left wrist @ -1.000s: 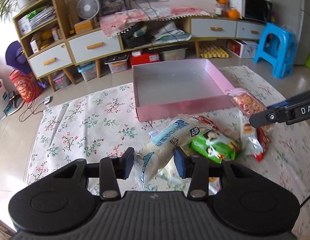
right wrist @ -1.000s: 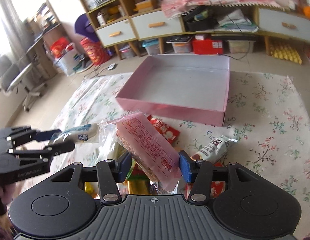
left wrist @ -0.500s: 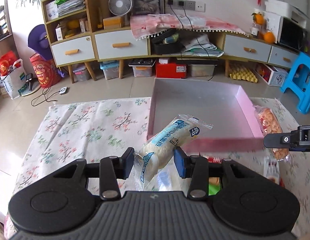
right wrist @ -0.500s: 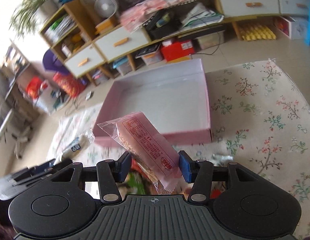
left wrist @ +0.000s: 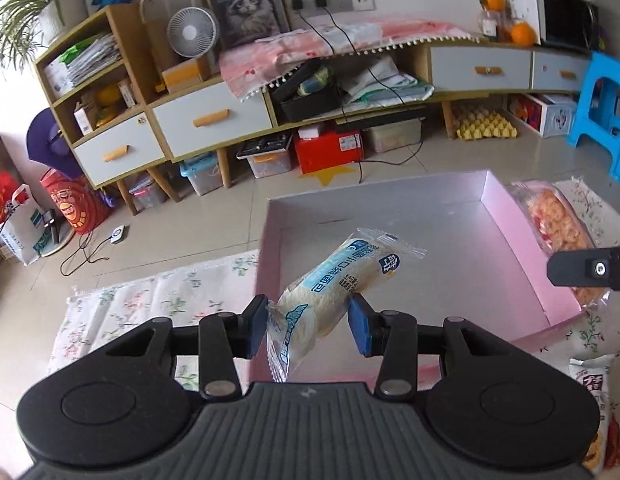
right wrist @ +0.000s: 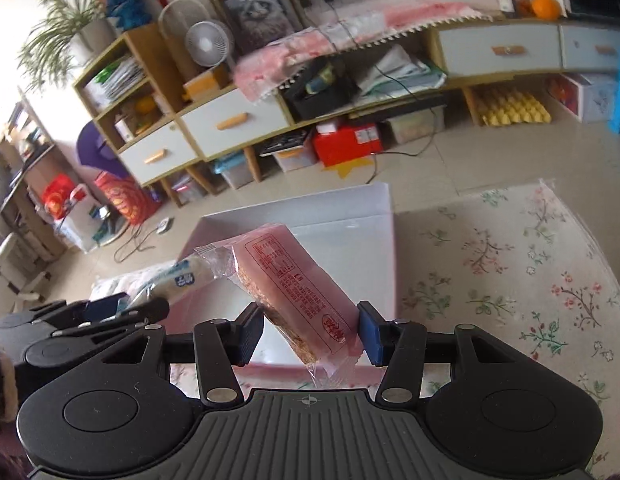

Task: Organize snacks
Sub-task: 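Carry both packs into the pink box and open both grippers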

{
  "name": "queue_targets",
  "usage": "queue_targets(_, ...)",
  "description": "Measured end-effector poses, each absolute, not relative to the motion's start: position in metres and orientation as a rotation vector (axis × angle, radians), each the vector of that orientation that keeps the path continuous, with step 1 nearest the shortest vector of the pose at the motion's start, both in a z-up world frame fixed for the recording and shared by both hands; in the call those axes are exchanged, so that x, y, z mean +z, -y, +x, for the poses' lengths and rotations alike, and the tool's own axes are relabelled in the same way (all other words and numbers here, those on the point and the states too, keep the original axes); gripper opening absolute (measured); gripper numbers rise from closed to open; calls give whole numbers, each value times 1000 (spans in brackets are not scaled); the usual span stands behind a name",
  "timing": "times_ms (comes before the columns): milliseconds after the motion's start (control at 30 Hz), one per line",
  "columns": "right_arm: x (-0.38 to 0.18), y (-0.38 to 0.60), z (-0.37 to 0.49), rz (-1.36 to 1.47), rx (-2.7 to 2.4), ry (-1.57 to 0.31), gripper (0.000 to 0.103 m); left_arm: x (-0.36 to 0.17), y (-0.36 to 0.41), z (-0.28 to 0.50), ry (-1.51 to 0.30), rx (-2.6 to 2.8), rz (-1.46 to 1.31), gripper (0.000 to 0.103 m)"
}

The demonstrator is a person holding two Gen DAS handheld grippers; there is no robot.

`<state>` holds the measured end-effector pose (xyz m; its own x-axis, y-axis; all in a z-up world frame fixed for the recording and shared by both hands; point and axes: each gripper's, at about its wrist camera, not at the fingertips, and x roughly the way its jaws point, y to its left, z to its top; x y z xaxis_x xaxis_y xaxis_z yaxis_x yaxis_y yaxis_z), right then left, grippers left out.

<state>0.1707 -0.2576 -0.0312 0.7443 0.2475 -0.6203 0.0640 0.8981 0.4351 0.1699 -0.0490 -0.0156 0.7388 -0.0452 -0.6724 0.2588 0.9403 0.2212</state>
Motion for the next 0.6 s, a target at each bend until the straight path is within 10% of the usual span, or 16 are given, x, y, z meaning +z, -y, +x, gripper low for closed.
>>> queue_targets(467, -46, 264, 180, 522, 118, -742, 54, -25, 57, 171, -762, -169, 307, 56)
queue_targets(600, -45, 270, 177, 558, 100, -739, 78, -22, 58, 169, -756, -171, 303, 67)
